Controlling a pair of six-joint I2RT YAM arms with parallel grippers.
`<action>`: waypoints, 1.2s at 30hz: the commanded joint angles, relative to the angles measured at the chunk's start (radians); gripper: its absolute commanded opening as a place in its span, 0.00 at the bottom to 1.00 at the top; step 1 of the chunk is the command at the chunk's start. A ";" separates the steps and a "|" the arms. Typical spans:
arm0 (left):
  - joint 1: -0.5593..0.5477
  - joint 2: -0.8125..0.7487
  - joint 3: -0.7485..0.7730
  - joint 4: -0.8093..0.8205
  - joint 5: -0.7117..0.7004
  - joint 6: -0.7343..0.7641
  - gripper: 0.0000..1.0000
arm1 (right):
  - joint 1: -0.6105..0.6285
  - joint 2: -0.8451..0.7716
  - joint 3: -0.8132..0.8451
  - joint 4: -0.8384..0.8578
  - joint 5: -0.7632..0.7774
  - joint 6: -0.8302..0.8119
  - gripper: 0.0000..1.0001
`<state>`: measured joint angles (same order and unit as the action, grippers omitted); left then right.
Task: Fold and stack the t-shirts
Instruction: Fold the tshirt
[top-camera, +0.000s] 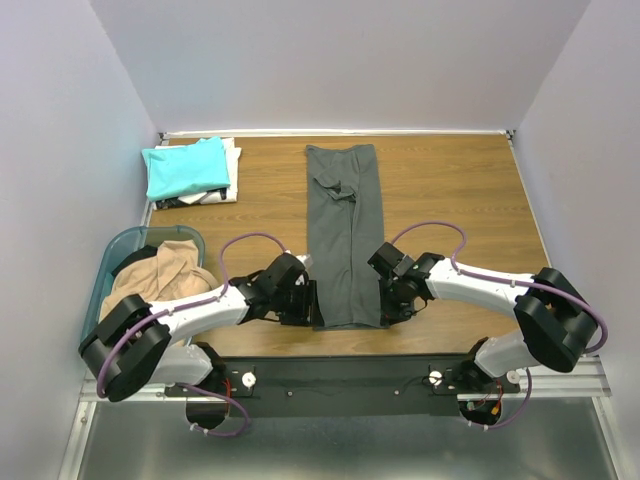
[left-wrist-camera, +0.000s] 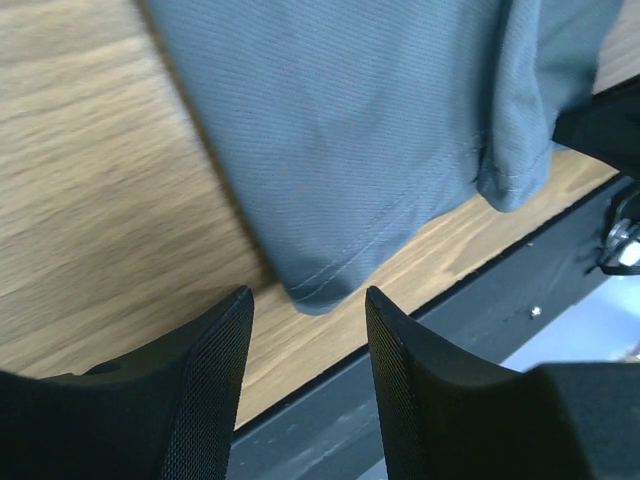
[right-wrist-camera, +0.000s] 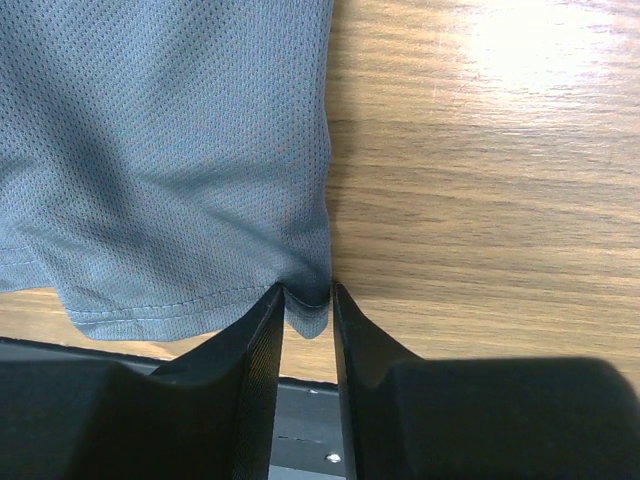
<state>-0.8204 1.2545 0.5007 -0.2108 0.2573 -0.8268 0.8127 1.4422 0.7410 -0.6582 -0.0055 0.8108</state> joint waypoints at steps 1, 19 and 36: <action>-0.014 0.034 -0.031 0.037 0.019 -0.024 0.55 | 0.008 0.010 -0.019 0.008 0.019 -0.001 0.32; -0.049 0.030 -0.048 -0.008 -0.024 -0.054 0.00 | 0.008 -0.069 -0.048 -0.012 -0.031 0.016 0.00; -0.040 -0.053 0.140 -0.200 -0.151 -0.057 0.00 | 0.008 -0.118 0.156 -0.149 0.073 0.059 0.00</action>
<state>-0.8616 1.2041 0.5770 -0.3347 0.1890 -0.9012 0.8127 1.3483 0.8188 -0.7460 -0.0132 0.8436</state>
